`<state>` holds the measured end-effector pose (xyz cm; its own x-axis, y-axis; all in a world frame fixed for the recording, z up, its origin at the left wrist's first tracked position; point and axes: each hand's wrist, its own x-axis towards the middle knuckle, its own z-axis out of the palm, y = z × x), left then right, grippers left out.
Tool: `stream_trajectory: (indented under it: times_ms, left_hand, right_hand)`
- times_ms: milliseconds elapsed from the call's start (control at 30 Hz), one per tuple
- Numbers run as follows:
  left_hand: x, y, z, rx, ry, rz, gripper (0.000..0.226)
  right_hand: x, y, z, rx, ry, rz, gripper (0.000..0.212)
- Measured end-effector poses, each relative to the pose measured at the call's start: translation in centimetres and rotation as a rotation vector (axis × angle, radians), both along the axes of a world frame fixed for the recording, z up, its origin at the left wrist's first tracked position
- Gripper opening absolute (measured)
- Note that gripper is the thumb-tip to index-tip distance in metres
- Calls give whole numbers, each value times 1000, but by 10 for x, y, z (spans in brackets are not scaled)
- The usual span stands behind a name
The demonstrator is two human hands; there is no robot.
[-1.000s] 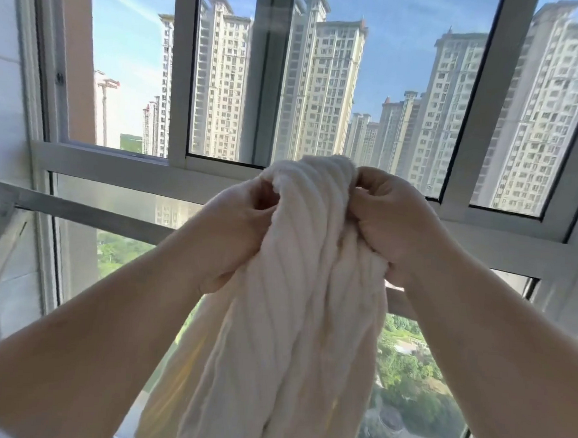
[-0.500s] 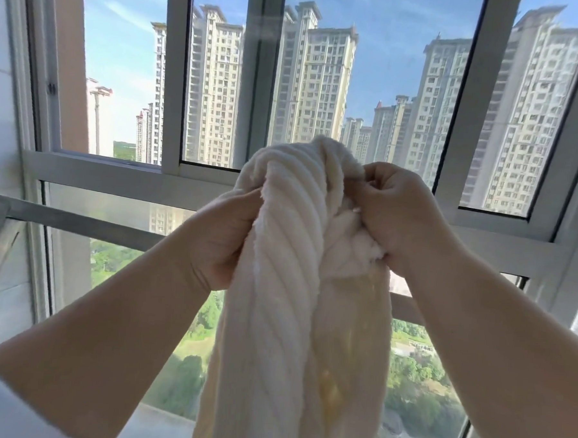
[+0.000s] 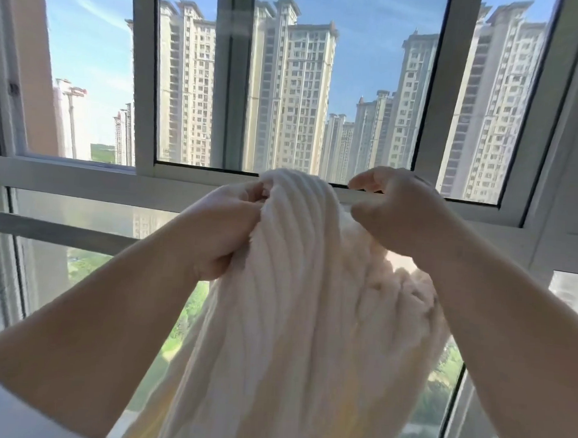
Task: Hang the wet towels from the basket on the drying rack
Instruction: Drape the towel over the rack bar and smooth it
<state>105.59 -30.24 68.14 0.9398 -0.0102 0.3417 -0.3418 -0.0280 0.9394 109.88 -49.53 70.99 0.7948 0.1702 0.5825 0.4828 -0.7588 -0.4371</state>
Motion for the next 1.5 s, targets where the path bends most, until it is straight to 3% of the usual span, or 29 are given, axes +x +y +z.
stream_trajectory:
  times_ms: [100,200,267,367,433,533,600,667,733,833,933,1000,1100,1167,1267,1400,1500]
  left_hand:
    - [2,-9,2,66,-6,-16,19]
    - [5,4,11,144,6,92,8]
    - [5,16,15,274,-10,204,12]
    - [5,41,19,380,-51,437,5]
    - [6,57,20,514,-120,710,15]
    - [6,79,15,477,-197,982,24]
    - [5,90,10,449,-186,948,26]
    - [0,93,11,374,-136,790,26]
    - [-8,98,15,220,-90,597,28]
    - [-21,117,20,106,-86,470,37]
    - [-31,136,25,107,-98,365,43]
    - [-36,145,28,176,-116,310,41]
    - [-44,154,29,405,-177,373,39]
    - [-45,160,25,490,-191,443,38]
    - [-44,176,13,603,-127,596,43]
    - [-43,191,1,697,-21,798,10]
    - [-52,204,4,671,-14,835,20]
  right_hand:
    - [-16,14,-8,105,95,296,40]
    - [-19,24,-18,23,196,371,64]
    - [-17,28,-21,-142,220,309,56]
    - [-19,35,-20,-426,210,177,8]
    - [-22,39,-16,-517,216,105,11]
    - [-26,51,-12,-609,206,14,14]
    - [-28,68,-11,-575,149,55,27]
    - [-31,88,-7,-428,93,218,51]
    - [-35,113,0,-275,58,403,54]
    - [-31,151,16,-134,28,517,56]
    - [-23,184,32,21,153,630,68]
    - [-17,202,37,-13,271,695,65]
    - [-5,222,35,-248,306,695,33]
    - [3,227,35,-355,330,655,23]
    - [12,231,39,-371,302,600,11]
    - [28,244,43,-434,229,563,18]
    - [36,253,50,-522,283,619,24]
